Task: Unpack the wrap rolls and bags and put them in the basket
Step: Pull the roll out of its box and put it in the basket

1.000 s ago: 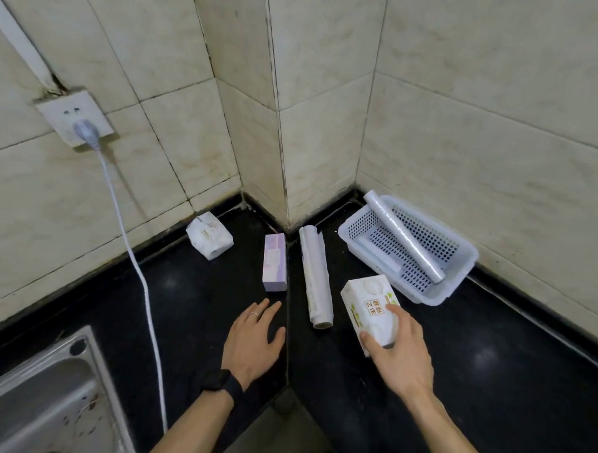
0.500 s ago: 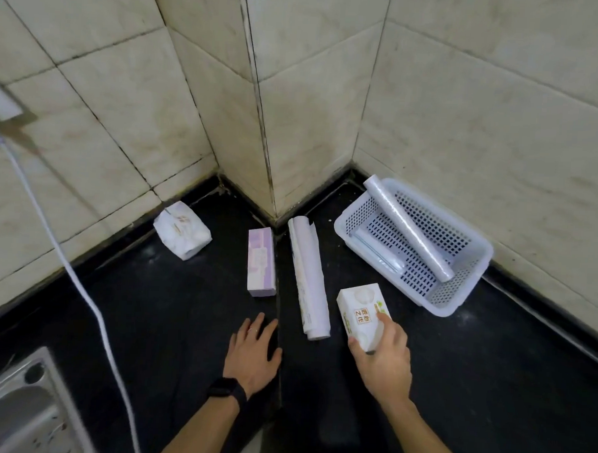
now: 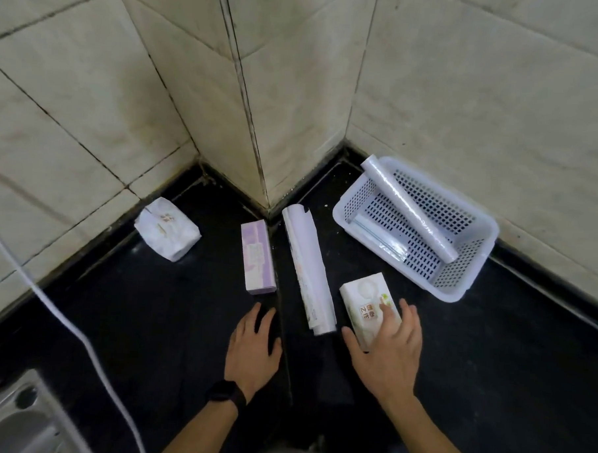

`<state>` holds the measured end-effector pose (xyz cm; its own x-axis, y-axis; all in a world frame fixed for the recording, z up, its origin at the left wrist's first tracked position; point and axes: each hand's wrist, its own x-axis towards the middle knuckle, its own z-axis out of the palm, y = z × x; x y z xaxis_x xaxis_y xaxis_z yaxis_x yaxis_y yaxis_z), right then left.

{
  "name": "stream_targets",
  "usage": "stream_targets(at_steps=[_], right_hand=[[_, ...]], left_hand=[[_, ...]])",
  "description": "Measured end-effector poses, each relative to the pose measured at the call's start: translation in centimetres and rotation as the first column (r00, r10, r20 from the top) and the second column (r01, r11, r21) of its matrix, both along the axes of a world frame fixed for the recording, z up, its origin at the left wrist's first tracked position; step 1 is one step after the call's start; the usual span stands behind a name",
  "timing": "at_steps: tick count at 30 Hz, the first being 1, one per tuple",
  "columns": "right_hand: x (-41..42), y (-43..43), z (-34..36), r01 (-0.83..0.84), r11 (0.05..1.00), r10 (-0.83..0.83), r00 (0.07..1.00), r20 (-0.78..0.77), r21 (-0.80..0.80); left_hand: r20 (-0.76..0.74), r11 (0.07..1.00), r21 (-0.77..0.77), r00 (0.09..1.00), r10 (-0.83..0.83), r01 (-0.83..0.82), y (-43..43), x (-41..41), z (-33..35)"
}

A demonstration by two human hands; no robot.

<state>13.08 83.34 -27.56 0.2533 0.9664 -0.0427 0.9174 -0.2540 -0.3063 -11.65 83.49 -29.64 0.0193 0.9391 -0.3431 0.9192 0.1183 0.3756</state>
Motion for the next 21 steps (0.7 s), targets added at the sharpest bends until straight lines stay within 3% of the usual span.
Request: stream_targets(at_steps=[2,5,12,16,21], right_hand=[[-1.9,0.8,0.8,-0.09,0.988,0.104,0.988,-0.113,0.122],[-5.4,2.7,1.9,-0.113,0.993,0.116,0.923,-0.367,0.032],[-9.6,7.1,-0.1,-0.11,0.907,0.024,0.977,-0.212,-0.406],[-9.6,7.3,-1.1,-0.096,0.894,0.035,0.989,-0.146,-0.438],[-6.9,6.7,0.5,-0.14,0.91,-0.027,0.92,-0.392,-0.391]], left_hand=[[0.037,0.978,0.207,0.999,-0.005,-0.003,1.3,-0.5,0.9],[0.021,0.936,0.352,1.0,-0.021,0.012,4.3,-0.8,2.2],[-0.109,0.997,0.016,0.991,-0.075,0.077,9.0,-1.4,1.6],[-0.082,0.999,-0.011,0.996,-0.044,0.043,9.3,-1.2,1.7],[0.087,0.997,0.021,0.994,0.069,-0.072,10.7,-0.4,4.3]])
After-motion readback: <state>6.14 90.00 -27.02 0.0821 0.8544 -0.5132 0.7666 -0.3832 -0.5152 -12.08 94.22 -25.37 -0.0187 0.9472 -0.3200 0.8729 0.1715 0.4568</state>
